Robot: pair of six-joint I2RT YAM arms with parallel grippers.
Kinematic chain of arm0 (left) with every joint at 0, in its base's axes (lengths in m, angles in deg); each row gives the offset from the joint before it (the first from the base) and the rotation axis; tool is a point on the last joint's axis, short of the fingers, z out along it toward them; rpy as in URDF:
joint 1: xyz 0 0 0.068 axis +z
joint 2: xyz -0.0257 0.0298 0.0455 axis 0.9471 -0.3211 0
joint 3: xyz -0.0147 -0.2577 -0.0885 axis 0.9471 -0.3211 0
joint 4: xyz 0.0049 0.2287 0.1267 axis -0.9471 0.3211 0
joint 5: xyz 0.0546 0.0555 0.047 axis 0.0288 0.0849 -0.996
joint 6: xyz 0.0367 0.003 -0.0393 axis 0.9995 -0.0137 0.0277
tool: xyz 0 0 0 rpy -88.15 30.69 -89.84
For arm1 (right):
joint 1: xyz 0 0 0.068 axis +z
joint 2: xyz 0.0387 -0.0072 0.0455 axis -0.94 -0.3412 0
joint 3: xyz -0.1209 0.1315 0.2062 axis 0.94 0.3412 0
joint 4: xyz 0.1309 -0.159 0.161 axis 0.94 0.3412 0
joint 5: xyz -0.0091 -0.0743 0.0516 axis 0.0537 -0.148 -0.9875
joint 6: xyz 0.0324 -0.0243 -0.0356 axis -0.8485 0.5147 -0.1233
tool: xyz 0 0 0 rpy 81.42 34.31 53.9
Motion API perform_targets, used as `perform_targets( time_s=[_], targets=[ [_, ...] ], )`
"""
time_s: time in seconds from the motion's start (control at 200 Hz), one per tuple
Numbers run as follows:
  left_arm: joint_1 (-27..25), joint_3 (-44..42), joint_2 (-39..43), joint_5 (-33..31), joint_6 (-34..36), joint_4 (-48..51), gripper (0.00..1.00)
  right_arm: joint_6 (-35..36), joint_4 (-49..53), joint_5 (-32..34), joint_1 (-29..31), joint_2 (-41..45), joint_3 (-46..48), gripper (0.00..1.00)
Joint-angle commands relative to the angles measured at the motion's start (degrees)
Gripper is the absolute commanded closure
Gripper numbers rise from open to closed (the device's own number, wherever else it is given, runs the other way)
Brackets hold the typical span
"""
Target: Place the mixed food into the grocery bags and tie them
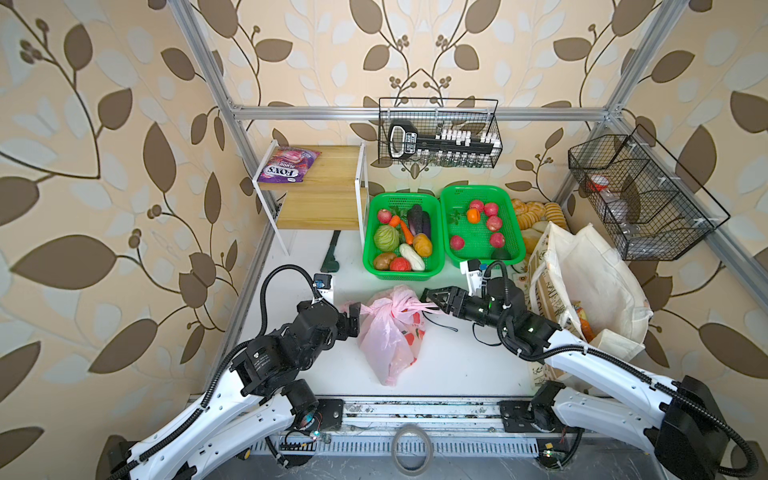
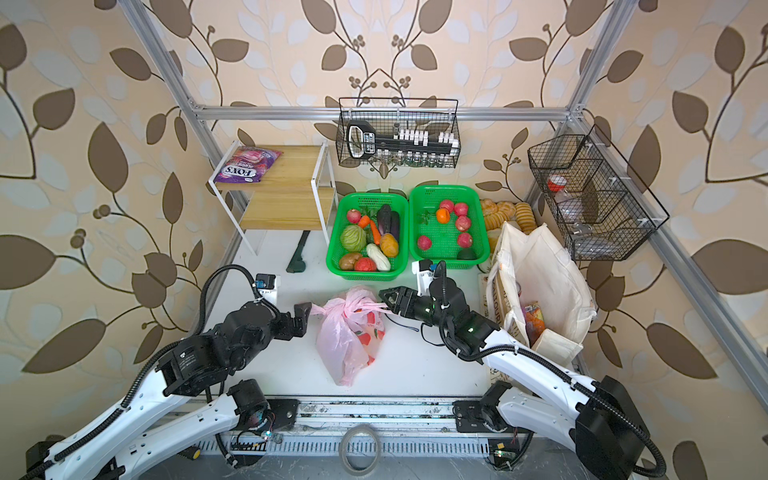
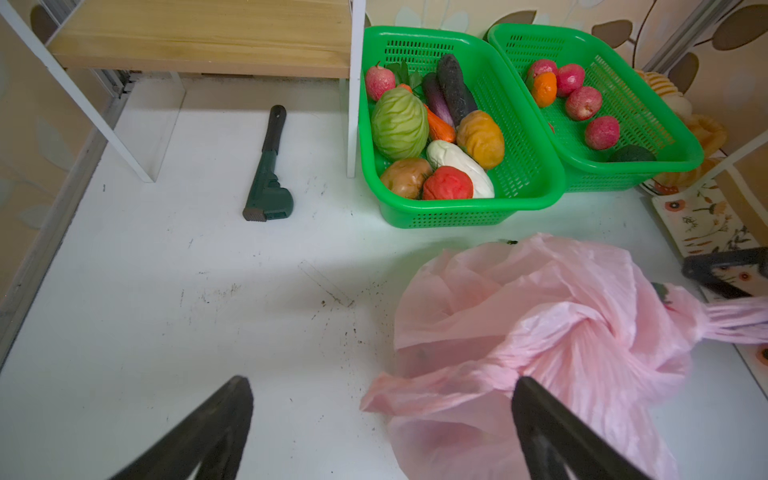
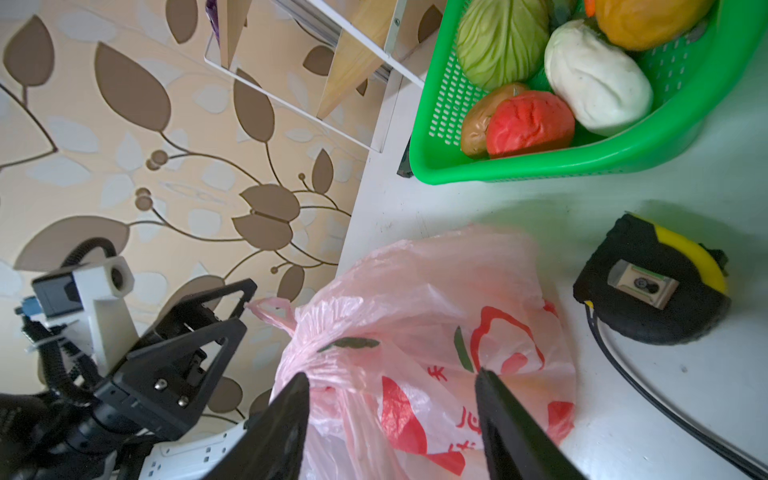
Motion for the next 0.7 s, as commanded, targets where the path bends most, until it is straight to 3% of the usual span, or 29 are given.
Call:
perform_targets(
  time_s=[0.0,0.175,0.29,0.38,0.565,0.695],
  targets=[
    [3.00,4.31,-1.94,6.74,1.66,1.08,0.01,2.89,2.14,-4.21,-0.65,0.47,-0.96,0.35],
    [13.89,7.13,-6.17,19.73,-0.90,2.81,0.01,2.59,1.57,-6.91,-1.36,2.37,0.15,0.34],
    [23.49,7.18,-7.42,33.12,-1.63,1.80,0.01,3.01,4.42,-5.42,-1.42,4.01,0.35,0.33],
    [28.15,6.20,-7.65,43.35,-2.61,-1.33,0.01,2.91,5.50,-5.48,-1.37,4.98,0.68,0.32],
    [30.70,4.11,-9.48,49.32,-9.47,-2.73,0.01,0.96,4.38,-5.58,-0.50,6.02,1.57,0.30],
    [30.79,0.72,-9.79,49.33,-15.31,-3.62,0.01,-0.46,2.87,-5.31,-0.09,5.38,2.46,0.30]
  ],
)
